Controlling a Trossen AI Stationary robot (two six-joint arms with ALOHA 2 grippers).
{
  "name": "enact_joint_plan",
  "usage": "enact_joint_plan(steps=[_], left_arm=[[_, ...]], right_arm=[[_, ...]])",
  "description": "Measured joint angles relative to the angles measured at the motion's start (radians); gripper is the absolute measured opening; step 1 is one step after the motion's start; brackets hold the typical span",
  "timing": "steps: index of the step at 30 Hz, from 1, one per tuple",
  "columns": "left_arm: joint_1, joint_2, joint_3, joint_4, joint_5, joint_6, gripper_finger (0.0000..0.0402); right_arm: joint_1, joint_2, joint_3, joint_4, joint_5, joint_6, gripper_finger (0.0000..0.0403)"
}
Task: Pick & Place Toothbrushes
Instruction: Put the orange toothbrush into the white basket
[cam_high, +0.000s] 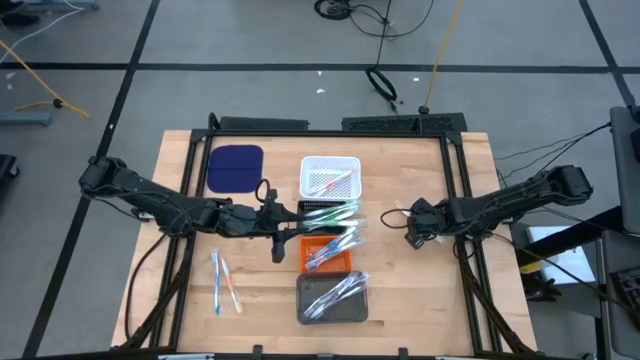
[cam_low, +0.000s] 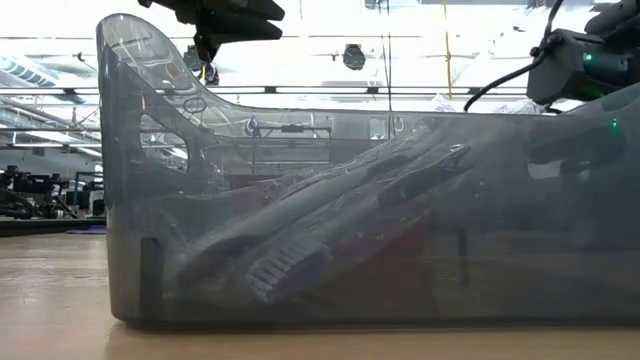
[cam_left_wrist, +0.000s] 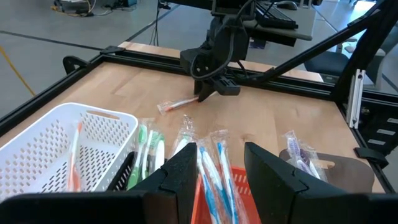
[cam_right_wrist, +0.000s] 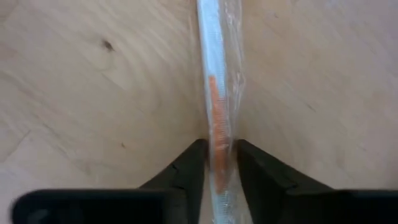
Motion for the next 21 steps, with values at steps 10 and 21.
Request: enact_joint_plan(steps=[10,21], left_arm=[[0.0,0.0,0.0,0.0,0.0,0.0,0.0136],[0.0,0.0,0.0,0.009,0.0,0.0,0.0136]], right_arm=[[0.0,0.001,0.0,-0.002,-0.004,0.017,0.0013],[0.002,-0.035,0.137,0.026,0.074,-0.126,0.001]])
